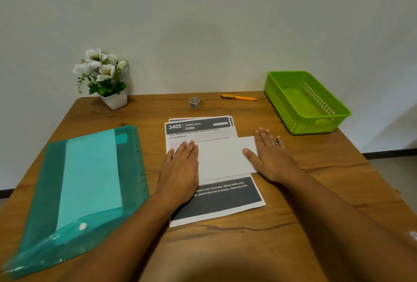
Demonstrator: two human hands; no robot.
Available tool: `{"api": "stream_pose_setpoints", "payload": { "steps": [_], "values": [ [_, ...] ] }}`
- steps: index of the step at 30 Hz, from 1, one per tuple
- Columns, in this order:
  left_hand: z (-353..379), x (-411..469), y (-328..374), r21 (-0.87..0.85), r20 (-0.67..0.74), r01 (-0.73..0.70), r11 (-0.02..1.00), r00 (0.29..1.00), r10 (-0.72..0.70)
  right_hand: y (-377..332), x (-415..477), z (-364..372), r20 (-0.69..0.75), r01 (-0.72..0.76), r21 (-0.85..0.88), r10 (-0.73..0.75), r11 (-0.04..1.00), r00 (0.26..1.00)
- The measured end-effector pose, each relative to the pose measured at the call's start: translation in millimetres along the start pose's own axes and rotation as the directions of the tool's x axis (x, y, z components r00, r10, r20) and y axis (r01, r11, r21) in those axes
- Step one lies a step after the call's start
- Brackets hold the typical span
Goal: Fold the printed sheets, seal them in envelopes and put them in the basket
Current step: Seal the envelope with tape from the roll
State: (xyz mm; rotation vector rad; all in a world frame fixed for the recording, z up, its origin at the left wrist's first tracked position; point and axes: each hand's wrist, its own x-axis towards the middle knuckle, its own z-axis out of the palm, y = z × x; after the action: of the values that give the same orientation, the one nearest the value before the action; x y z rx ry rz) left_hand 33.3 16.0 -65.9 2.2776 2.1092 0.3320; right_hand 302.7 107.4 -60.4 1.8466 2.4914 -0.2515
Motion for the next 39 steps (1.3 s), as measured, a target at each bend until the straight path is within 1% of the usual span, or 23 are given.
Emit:
{"api": "stream_pose_setpoints", "payload": {
  "steps": [2,4,6,8,11,15,20,22,26,29,32,34,36,38,39],
  "values": [
    [-4.8,3.1,0.1,-0.009,-0.011,-0.012,1.0,1.0,0.012,0.1,0.4,3.1,-0.019,0.0,0.01,0.0,1.0,1.0],
    [-14.0,11.7,0.9,-0.029,-0.058,-0.028,0.999,0.998,0.026,1.5,1.3,5.5,-0.038,-0.002,0.017,0.002,1.0,0.999],
    [-23.9,27.5,0.6,-0.077,-0.114,-0.007,0.997,0.994,-0.002,2.1,1.9,7.3,-0.049,-0.002,0.015,0.003,1.0,0.999],
    [-32.3,53.6,-1.8,-0.118,-0.124,0.045,0.992,0.99,-0.06,2.0,2.8,8.8,-0.067,-0.002,0.018,0.003,1.0,0.998],
    [-39.6,103.8,-8.8,-0.181,-0.1,0.13,0.975,0.984,-0.15,2.4,3.1,11.0,-0.09,-0.001,0.02,0.003,1.0,0.996],
    [-41.1,161.3,-15.8,-0.15,-0.047,0.191,0.97,0.979,-0.2,3.7,3.0,12.1,-0.111,0.001,0.025,0.002,1.0,0.994],
    [-30.8,197.8,-23.9,-0.128,0.008,0.234,0.964,0.972,-0.235,3.7,2.7,12.2,-0.119,0.006,0.045,-0.001,0.999,0.993],
    [-26.1,204.0,-27.1,-0.13,0.009,0.245,0.961,0.969,-0.246,4.2,3.1,12.6,-0.122,0.008,0.041,-0.003,0.999,0.993],
    [-27.4,203.5,-27.1,-0.164,-0.008,0.24,0.957,0.97,-0.244,5.3,3.1,13.2,-0.114,0.012,0.037,-0.008,0.999,0.993],
    [-34.3,192.1,-26.0,-0.187,-0.069,0.187,0.964,0.977,-0.203,5.3,2.6,13.1,-0.125,0.016,0.037,-0.011,0.999,0.992],
    [-44.7,171.1,-18.9,-0.249,-0.113,0.132,0.959,0.98,-0.164,4.3,2.2,12.3,-0.131,0.014,0.047,-0.008,0.999,0.991],
    [-54.0,152.5,-11.7,-0.266,-0.141,0.11,0.958,0.978,-0.151,3.5,-0.1,9.7,-0.149,0.01,0.087,0.003,0.996,0.989],
    [-62.0,133.5,-5.3,-0.264,-0.168,0.091,0.96,0.976,-0.139,1.8,-3.8,4.9,-0.202,0.023,0.146,0.007,0.989,0.979],
    [-68.8,112.5,0.6,-0.285,-0.178,0.066,0.956,0.977,-0.12,-7.5,-10.0,-3.0,-0.3,0.066,0.209,-0.001,0.976,0.954],
    [-71.9,102.0,4.2,-0.289,-0.185,0.052,0.956,0.977,-0.109,-16.1,-11.7,-8.4,-0.353,0.095,0.277,0.01,0.956,0.936]
  ]
}}
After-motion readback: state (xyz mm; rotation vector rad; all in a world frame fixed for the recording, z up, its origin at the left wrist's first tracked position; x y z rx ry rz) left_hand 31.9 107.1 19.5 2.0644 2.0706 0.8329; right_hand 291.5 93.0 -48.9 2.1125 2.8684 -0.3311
